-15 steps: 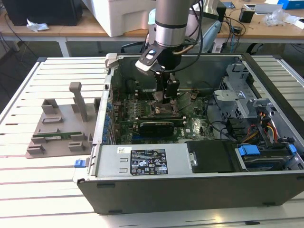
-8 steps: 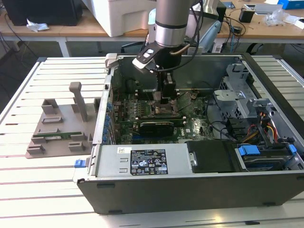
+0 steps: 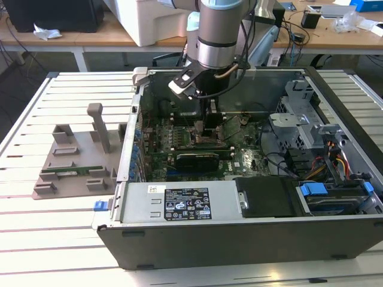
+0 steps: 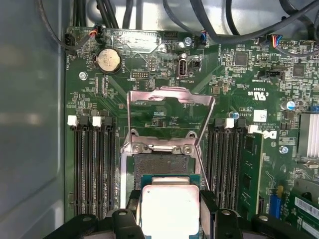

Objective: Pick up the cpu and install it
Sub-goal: 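Place the cpu into insertion slot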

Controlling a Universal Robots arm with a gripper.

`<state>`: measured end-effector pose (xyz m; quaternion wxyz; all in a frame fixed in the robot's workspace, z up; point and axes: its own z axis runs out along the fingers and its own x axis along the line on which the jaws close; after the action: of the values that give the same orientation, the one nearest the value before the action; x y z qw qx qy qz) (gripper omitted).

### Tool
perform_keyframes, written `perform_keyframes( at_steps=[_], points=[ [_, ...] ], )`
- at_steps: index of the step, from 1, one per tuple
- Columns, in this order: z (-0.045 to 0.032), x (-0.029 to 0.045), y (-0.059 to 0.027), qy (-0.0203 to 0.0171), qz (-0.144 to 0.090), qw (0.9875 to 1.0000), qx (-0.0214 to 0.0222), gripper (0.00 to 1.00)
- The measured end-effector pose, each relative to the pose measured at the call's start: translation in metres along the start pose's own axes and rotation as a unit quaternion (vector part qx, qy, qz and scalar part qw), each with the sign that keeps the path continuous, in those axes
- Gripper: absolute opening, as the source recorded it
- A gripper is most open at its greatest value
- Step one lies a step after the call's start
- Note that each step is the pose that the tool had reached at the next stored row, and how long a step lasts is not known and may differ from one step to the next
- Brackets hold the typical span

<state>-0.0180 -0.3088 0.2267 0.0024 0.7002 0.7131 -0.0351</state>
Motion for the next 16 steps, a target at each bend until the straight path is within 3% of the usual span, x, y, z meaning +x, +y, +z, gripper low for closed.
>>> perform_keyframes(
  at_steps=[11,16],
  points=[
    [0.0176,0.0012,0.0044,0.0000,0.000,1.0000,0.0003,0.55],
    [0.0219,0.0049,0.0055,0.0001,0.000,1.0000,0.0004,0.55]
  ],
)
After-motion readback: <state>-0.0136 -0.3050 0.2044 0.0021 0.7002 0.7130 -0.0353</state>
